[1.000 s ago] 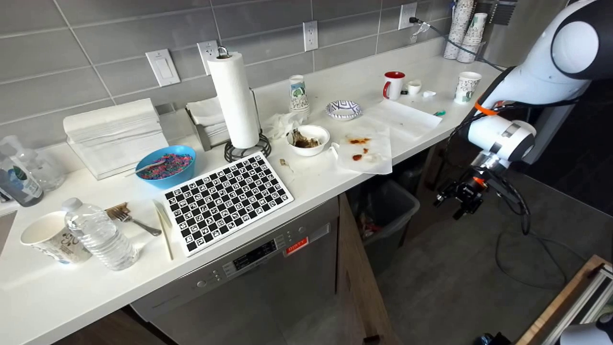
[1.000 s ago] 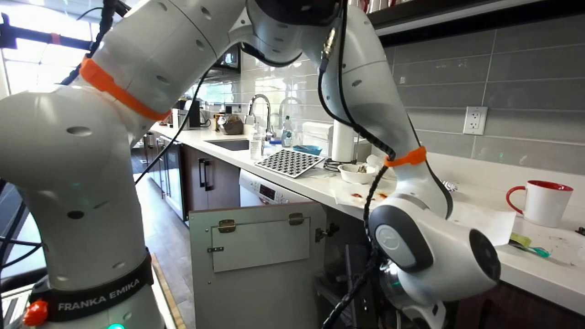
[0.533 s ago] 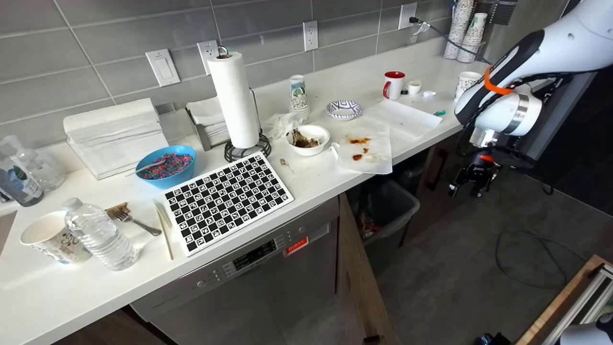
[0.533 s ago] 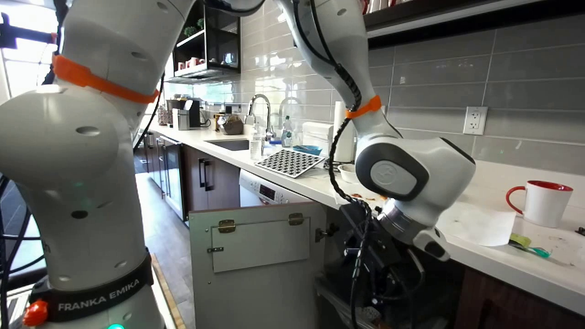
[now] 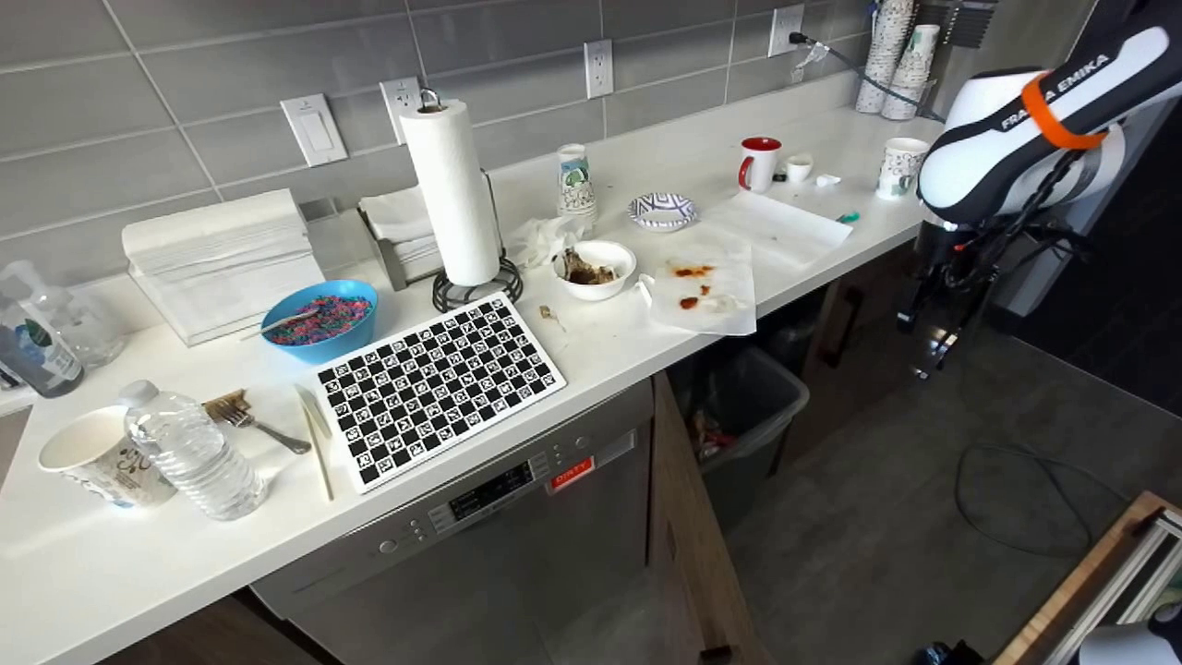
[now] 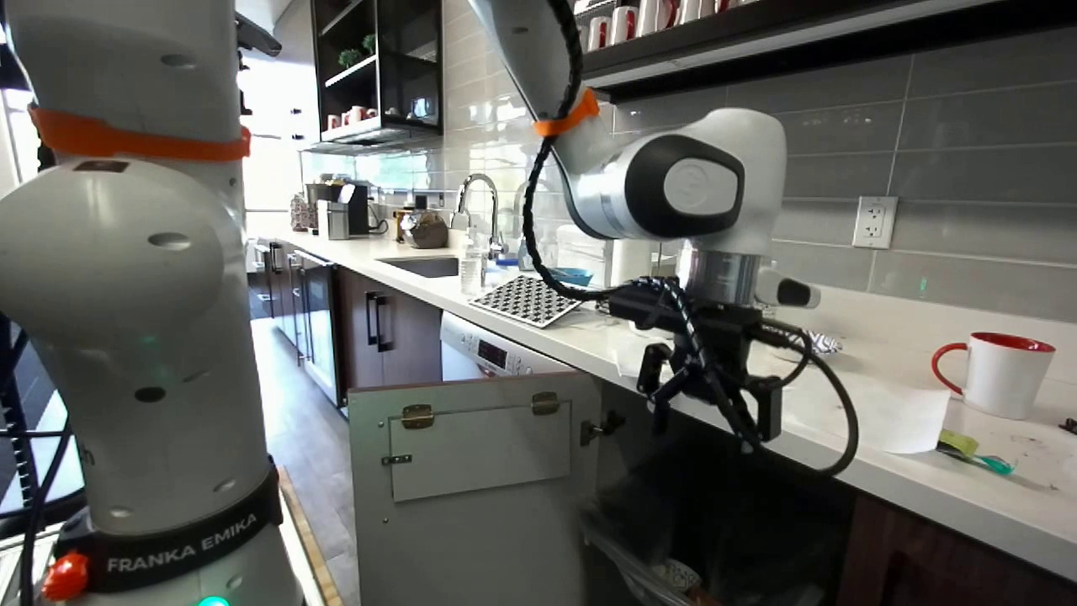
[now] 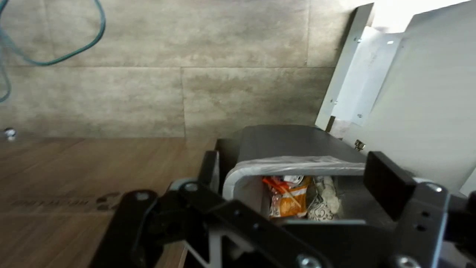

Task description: Throw the straw into the bin

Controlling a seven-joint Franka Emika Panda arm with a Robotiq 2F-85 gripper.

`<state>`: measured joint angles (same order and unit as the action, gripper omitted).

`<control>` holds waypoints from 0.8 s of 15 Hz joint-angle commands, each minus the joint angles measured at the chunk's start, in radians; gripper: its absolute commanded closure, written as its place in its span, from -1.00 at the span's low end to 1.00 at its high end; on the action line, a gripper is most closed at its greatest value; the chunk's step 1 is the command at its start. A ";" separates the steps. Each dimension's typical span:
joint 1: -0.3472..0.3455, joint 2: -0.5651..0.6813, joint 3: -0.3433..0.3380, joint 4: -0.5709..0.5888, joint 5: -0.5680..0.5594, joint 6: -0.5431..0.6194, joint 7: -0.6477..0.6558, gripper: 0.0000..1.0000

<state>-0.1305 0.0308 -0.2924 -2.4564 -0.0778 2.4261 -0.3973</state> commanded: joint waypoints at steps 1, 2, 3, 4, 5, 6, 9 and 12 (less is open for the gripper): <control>-0.027 -0.177 0.042 -0.091 -0.199 0.094 0.120 -1.00; -0.032 -0.211 0.054 -0.103 -0.215 0.131 0.156 -1.00; -0.036 -0.239 0.065 -0.112 -0.205 0.162 0.201 -1.00; -0.039 -0.264 0.075 -0.120 -0.183 0.187 0.237 -1.00; -0.045 -0.282 0.086 -0.128 -0.176 0.217 0.279 -1.00; -0.055 -0.302 0.100 -0.145 -0.186 0.251 0.328 -1.00; -0.072 -0.332 0.130 -0.181 -0.170 0.308 0.397 -1.00; -0.064 -0.306 0.126 -0.135 -0.157 0.268 0.344 -1.00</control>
